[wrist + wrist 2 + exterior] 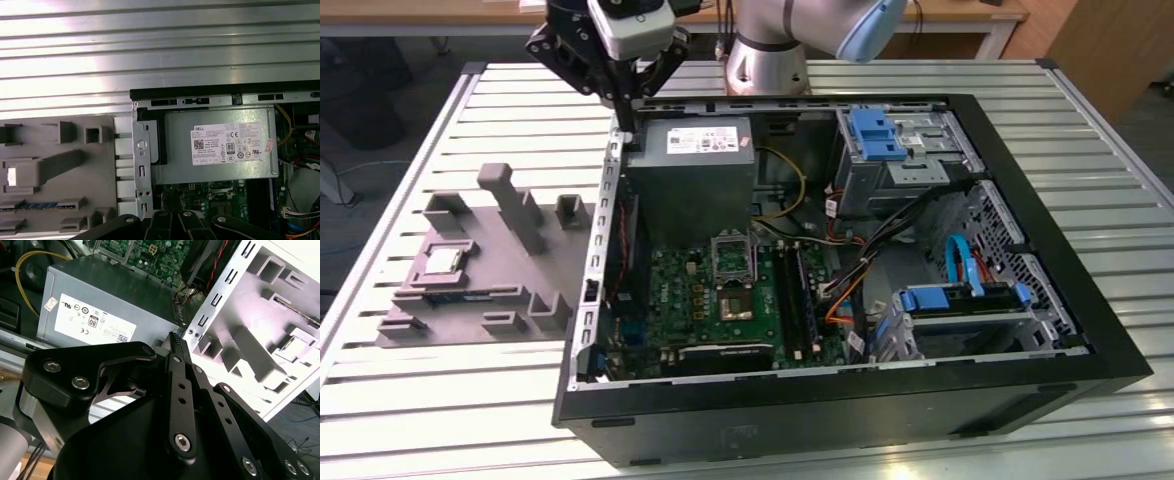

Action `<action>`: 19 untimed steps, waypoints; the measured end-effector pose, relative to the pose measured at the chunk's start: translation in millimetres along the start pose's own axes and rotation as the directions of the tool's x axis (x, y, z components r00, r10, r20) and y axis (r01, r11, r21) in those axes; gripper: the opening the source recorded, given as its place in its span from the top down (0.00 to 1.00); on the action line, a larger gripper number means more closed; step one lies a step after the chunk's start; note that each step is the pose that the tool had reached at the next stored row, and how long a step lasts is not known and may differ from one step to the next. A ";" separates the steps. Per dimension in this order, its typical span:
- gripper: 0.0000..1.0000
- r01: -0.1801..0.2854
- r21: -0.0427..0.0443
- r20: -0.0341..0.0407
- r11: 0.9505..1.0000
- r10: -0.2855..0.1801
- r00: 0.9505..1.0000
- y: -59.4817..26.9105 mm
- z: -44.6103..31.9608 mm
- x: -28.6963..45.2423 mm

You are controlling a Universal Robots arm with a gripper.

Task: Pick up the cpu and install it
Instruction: 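Reach for the cpu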

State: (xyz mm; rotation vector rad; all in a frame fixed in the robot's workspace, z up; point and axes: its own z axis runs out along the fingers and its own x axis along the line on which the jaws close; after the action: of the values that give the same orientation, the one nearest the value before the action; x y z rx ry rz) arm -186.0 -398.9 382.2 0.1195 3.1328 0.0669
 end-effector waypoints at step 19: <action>0.89 0.000 0.000 -0.001 1.000 0.000 1.000 -0.3 0.3 3.3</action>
State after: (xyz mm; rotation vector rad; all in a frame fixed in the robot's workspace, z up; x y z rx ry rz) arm -189.2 -398.9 381.9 0.1194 3.1333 0.0669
